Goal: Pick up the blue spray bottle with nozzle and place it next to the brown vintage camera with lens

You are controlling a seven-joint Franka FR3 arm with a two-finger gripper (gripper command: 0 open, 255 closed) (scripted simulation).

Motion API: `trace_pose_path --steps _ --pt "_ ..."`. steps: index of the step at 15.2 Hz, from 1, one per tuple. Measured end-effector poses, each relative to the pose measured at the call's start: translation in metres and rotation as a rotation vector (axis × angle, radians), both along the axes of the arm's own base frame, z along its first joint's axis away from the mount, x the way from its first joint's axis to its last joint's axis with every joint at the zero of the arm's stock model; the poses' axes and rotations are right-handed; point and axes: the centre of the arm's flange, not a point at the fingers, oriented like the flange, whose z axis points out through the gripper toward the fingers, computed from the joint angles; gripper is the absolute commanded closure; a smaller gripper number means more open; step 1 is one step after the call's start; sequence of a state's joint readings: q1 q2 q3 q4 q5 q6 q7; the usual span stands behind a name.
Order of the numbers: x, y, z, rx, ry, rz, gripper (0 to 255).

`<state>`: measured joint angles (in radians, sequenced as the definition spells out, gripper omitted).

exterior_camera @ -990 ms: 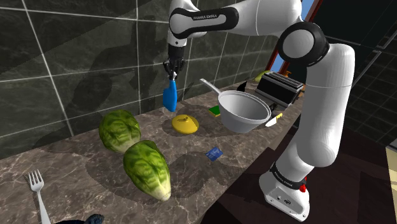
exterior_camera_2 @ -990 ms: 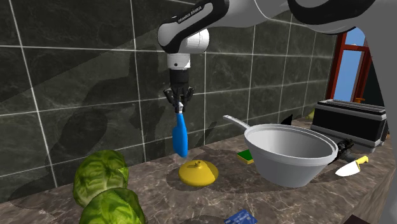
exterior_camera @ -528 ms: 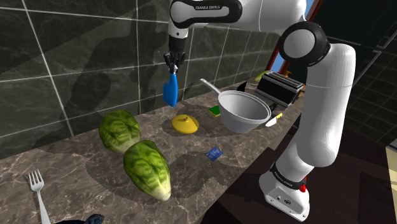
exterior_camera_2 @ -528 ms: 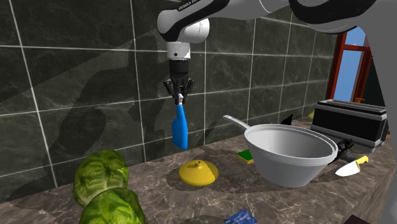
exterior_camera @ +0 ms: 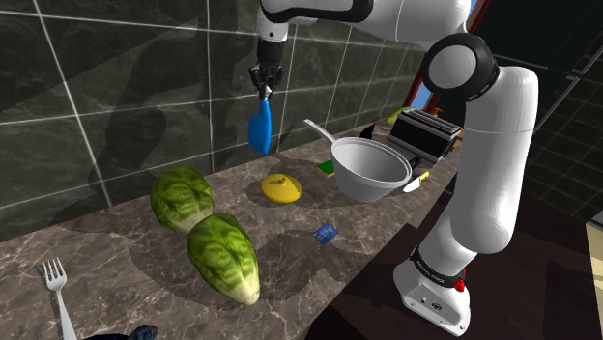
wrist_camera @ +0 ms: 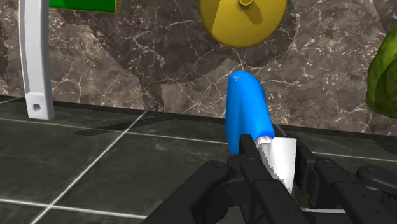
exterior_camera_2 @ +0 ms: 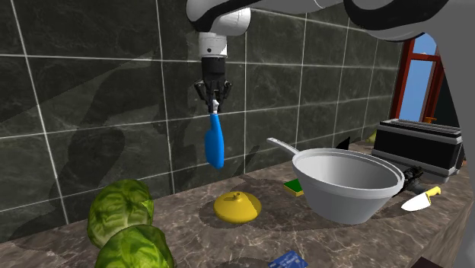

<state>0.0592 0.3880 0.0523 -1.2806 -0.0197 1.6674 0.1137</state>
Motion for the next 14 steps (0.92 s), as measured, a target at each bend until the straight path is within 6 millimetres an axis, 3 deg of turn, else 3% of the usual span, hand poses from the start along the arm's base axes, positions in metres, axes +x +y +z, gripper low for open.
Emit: trace_pose_path --steps 11,14 --pt "0.001 -0.001 0.056 0.000 0.000 0.000 255" --pt "-0.010 -0.026 0.062 0.000 0.001 0.000 255"
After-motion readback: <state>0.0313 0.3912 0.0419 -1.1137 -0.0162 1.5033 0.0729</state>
